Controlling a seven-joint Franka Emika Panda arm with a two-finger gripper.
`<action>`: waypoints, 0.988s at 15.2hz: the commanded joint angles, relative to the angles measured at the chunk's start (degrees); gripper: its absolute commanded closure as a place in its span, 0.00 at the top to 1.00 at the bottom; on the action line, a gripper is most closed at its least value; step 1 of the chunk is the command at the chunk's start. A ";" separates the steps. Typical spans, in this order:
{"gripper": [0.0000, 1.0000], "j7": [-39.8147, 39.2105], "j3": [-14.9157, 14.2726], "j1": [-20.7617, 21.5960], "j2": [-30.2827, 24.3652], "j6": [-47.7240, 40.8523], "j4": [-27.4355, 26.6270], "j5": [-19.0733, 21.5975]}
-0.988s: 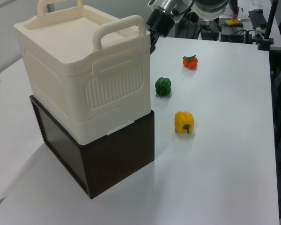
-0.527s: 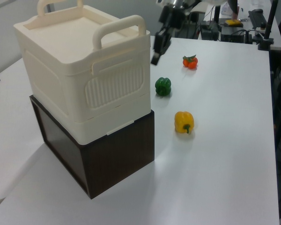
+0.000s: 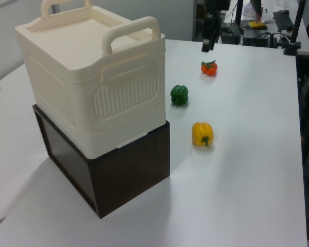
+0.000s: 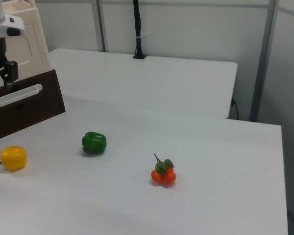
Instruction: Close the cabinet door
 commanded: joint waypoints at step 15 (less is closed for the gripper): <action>1.00 -0.49 -11.03 7.65 -3.02 -1.23 -1.49 -13.04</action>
